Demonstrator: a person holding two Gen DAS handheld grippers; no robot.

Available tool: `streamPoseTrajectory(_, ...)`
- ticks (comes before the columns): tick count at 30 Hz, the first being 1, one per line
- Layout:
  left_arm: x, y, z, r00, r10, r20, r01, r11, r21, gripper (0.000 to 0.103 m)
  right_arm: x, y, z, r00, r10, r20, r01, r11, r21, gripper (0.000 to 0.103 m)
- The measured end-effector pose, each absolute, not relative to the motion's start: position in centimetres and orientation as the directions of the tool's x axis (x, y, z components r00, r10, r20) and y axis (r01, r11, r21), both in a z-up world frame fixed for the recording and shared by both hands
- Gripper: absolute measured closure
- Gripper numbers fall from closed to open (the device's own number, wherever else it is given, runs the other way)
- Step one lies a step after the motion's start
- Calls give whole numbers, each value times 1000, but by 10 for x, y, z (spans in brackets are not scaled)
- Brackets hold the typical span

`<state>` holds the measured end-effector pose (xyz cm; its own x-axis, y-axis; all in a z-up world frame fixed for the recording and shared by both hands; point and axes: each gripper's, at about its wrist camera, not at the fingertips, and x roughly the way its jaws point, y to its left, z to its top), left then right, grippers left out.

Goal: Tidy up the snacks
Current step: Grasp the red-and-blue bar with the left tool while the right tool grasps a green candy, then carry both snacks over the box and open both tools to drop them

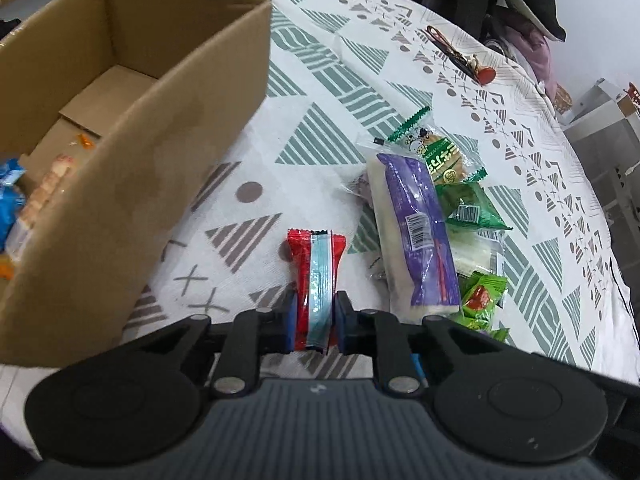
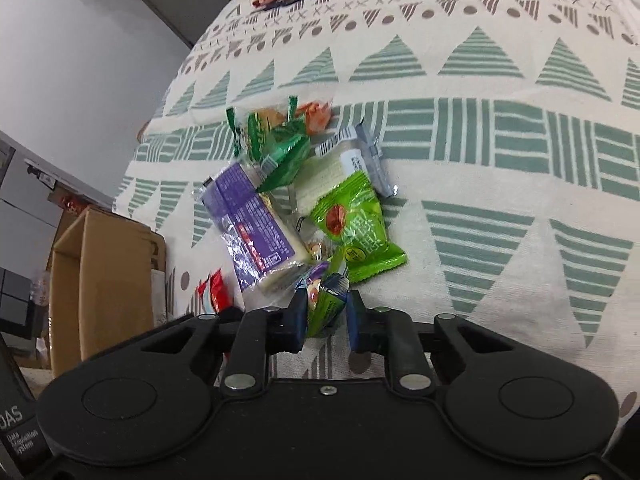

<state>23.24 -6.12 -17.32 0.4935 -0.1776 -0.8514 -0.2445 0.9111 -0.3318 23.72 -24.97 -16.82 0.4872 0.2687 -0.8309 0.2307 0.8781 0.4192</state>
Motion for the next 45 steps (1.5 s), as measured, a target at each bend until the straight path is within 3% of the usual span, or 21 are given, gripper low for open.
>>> streamPoseTrajectory(24,167,-31,-93,633,-100,-768,-255,909,-329,85,194,-248,-115,634,341,-694,108,849,516,84)
streamPoseTrajectory(45,150,30,-60,692,-23,-722,-316,889,-331,85,196,-189,-71,676,460,-575,-89,826,556,84)
